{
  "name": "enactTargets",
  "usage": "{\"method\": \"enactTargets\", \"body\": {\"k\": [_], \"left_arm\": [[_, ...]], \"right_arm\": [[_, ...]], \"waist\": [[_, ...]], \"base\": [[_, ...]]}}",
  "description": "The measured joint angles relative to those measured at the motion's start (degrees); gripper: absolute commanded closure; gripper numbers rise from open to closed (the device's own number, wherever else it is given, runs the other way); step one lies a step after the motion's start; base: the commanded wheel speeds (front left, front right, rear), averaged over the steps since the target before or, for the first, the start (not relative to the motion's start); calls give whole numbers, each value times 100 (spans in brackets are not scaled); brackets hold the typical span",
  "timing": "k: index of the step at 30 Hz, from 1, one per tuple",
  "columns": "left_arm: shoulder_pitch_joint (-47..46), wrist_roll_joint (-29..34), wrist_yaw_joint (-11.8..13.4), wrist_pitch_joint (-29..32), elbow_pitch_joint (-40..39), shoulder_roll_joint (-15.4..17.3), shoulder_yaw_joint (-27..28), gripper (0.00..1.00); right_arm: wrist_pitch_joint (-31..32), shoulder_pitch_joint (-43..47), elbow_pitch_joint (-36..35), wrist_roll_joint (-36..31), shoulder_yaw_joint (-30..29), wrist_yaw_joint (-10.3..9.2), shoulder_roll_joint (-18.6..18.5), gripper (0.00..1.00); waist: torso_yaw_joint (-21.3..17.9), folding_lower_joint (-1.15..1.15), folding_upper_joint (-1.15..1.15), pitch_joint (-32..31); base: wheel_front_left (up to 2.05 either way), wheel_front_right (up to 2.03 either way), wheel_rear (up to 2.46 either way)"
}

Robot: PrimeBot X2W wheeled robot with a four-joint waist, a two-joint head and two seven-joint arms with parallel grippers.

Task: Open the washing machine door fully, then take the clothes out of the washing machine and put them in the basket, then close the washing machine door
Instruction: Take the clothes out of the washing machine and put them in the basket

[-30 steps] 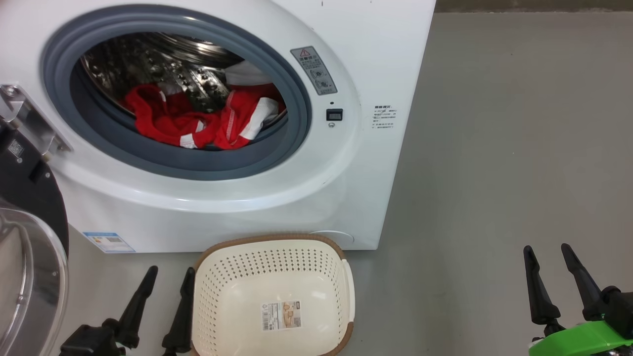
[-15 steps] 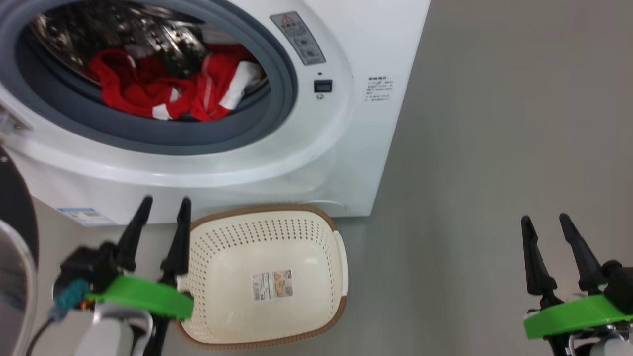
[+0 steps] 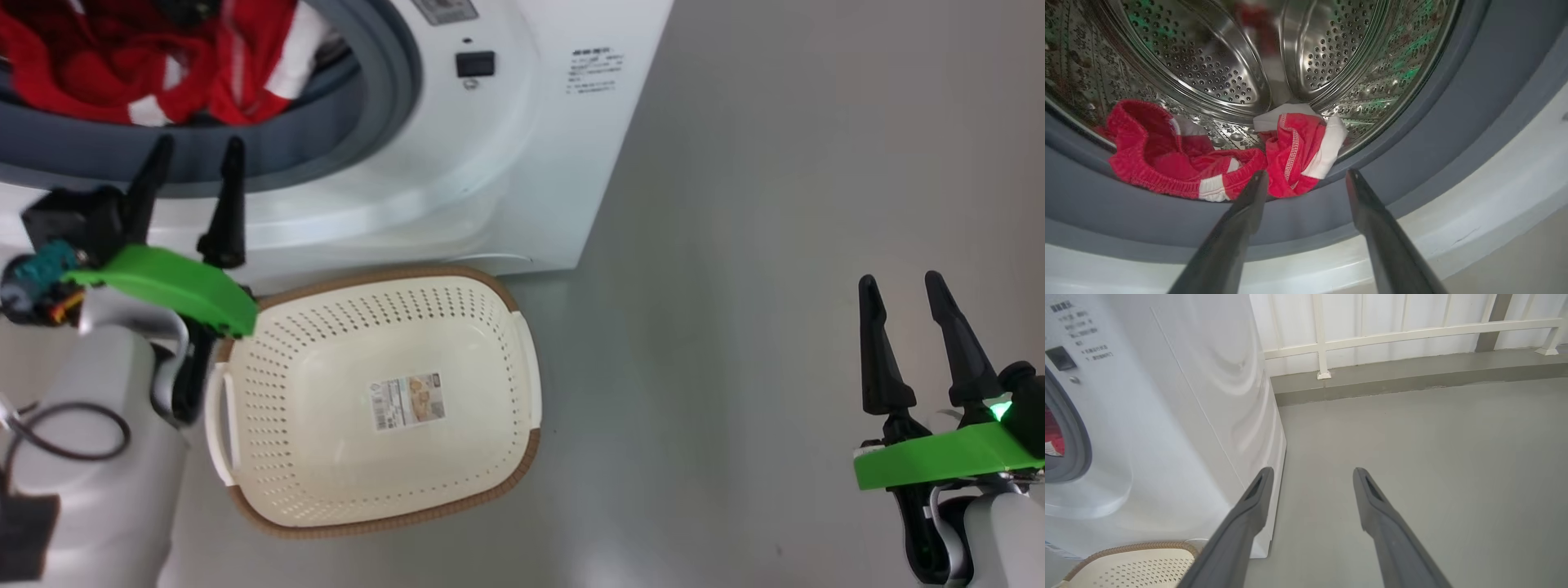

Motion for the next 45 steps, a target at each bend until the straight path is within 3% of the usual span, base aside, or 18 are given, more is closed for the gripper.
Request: {"method": "enactTargets", "body": {"k": [14,30,31,32,33,34,42,45], "left_arm": [[-1489,-237,0,0,1541,442,-323,0],[-2121,-296,0,0,2308,743,-632,0],[-2122,-296,0,0,2330,753,-646,18],[-2126,-296,0,0,2345,751,-668,58],[-2140,-296,0,0,2358,747,-697,91],[-2165,-297,0,0,2371,743,-725,100],[-2198,-388,0,0,2234,735,-739,100],[-2086,-472,0,0,1851,724,-438,100]], "right_arm": [[0,-254,-83,8,69,0,55,0],[0,-367,-160,9,213,0,71,0],[0,-367,-162,15,213,0,71,0],[0,-367,-162,36,213,0,73,0],[0,-367,-162,48,213,0,73,0],[0,-368,-162,49,213,0,73,0],[0,-369,-165,62,208,0,77,0],[0,-369,-165,156,197,0,78,0]], "waist": [[-492,0,0,641],[-796,0,0,962],[-815,0,0,966],[-829,0,0,969],[-837,0,0,968],[-842,0,0,962],[-818,0,0,896],[-766,0,0,802]], "base": [[0,0,0],[0,0,0],[0,0,0],[0,0,0],[0,0,0],[0,0,0],[0,0,0],[0,0,0]]}}
